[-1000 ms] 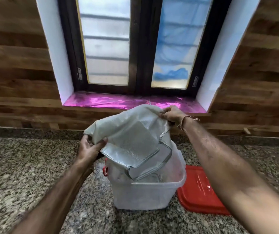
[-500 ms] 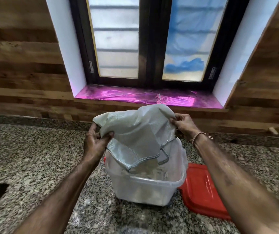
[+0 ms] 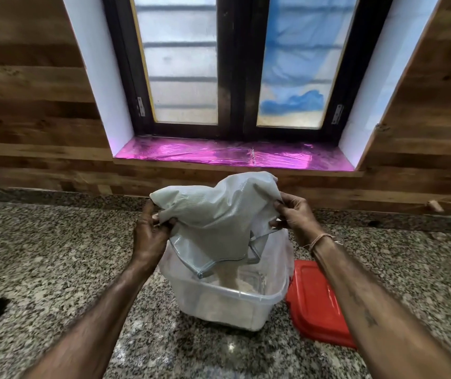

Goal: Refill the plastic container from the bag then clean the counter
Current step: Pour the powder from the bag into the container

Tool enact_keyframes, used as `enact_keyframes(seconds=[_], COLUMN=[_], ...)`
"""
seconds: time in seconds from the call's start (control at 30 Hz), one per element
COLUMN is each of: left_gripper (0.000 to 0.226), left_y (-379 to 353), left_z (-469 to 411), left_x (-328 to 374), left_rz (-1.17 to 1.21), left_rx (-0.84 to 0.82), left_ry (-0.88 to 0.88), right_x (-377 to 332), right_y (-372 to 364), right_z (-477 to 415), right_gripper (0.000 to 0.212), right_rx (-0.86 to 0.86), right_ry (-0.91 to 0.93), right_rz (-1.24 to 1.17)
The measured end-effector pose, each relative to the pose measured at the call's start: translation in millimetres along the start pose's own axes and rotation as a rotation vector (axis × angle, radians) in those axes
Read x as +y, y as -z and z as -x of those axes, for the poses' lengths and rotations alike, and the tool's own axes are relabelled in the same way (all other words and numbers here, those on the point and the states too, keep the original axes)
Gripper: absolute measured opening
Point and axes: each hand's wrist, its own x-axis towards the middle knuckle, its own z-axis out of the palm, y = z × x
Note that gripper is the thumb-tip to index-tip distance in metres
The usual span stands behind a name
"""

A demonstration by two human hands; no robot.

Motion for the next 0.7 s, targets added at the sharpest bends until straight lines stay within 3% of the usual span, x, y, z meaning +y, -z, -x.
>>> enact_keyframes(seconds=[0.3,0.43,0.6,0.7], left_gripper=[0.054,0.055,0.07,0.058], left_y=[3.1,1.2,8.5,10.8], left_z=[-1.8,0.1,-9.3,-14.1], left_x=[4.9,4.3,4.0,6.4], left_rz=[0.034,0.117,0.152,0.19], left_rx=[-0.089,-0.105,-0.244,-0.278], left_ry=[0.002,0.078,0.188,0.301], right_x=[15.2,11.6,12.3,13.3], right_y=[2.4,-1.1,-1.2,-6.6], right_z=[14.7,20.2,28.1,31.1], right_gripper=[0.032,0.031,0.035,0.039], right_rx=[0.008,0.001,-0.044,-0.079], right_ry=[-0.005,0.024,0.072,0.088], right_rz=[-0.145,-0.176,-0.184,-0.22])
